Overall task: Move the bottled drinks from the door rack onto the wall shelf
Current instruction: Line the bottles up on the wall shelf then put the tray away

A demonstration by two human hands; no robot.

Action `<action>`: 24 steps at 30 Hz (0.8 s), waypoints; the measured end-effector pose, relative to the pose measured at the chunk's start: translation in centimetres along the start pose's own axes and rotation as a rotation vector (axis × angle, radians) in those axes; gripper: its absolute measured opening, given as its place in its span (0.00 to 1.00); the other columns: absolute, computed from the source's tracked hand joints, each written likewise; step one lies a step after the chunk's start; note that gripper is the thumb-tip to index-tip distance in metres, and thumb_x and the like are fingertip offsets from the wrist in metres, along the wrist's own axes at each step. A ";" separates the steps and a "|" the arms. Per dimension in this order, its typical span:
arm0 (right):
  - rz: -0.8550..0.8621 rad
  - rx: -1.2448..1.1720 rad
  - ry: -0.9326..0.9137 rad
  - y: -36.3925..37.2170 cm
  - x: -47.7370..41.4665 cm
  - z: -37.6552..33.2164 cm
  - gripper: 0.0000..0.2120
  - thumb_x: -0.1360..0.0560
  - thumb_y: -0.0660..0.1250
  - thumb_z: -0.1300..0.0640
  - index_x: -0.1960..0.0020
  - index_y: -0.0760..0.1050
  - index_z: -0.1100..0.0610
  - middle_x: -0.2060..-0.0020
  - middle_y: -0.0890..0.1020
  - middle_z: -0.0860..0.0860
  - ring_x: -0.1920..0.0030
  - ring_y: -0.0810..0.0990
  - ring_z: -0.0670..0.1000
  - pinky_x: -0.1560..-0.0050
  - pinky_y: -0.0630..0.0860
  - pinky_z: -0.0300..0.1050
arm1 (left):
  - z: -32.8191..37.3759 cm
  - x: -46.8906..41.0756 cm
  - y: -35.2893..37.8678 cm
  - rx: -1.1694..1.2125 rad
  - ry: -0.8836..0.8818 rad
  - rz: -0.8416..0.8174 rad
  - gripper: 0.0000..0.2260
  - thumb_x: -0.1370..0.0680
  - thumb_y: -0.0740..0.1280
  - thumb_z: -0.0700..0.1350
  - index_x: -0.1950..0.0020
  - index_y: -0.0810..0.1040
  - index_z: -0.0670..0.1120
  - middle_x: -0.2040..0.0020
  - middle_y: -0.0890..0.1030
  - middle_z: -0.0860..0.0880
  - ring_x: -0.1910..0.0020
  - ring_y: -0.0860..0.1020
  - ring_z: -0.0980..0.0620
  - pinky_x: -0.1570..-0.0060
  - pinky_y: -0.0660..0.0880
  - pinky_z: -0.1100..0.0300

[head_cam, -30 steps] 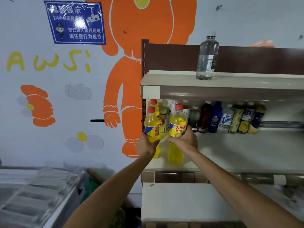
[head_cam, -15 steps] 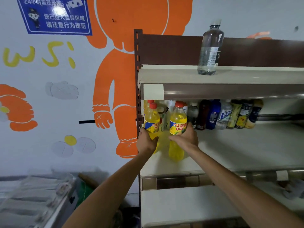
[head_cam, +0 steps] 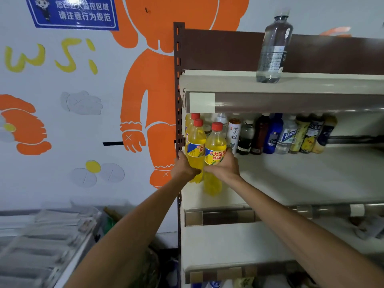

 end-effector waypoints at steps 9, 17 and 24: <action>-0.050 0.026 -0.048 4.4 1.4 -1.9 0.43 0.43 0.81 0.55 0.35 0.63 0.58 0.44 0.76 0.55 0.43 0.77 0.58 0.45 0.77 0.52 | -4.4 2.4 3.8 -0.249 -0.027 -0.382 0.46 0.33 0.79 0.49 0.24 0.55 0.45 0.30 0.65 0.42 0.32 0.66 0.41 0.37 0.70 0.50; -0.058 0.021 -0.054 5.0 1.1 -1.4 0.42 0.41 0.81 0.55 0.34 0.62 0.58 0.43 0.74 0.55 0.40 0.74 0.57 0.44 0.75 0.49 | -4.6 2.8 5.2 -0.147 0.004 -0.318 0.50 0.36 0.79 0.57 0.23 0.54 0.49 0.29 0.67 0.45 0.32 0.67 0.44 0.35 0.70 0.50; -0.053 0.036 -0.052 5.1 1.6 -1.1 0.45 0.38 0.79 0.53 0.29 0.58 0.56 0.42 0.74 0.55 0.39 0.73 0.57 0.43 0.75 0.51 | -5.0 2.8 5.7 -0.056 -0.034 -0.320 0.46 0.34 0.80 0.51 0.24 0.57 0.47 0.29 0.68 0.45 0.30 0.67 0.44 0.32 0.68 0.49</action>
Point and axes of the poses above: each hand's wrist, its own x-axis away from the middle knuckle, its own y-axis out of the palm, z = x × y, the point moved 9 cm from there along -x, towards the middle knuckle
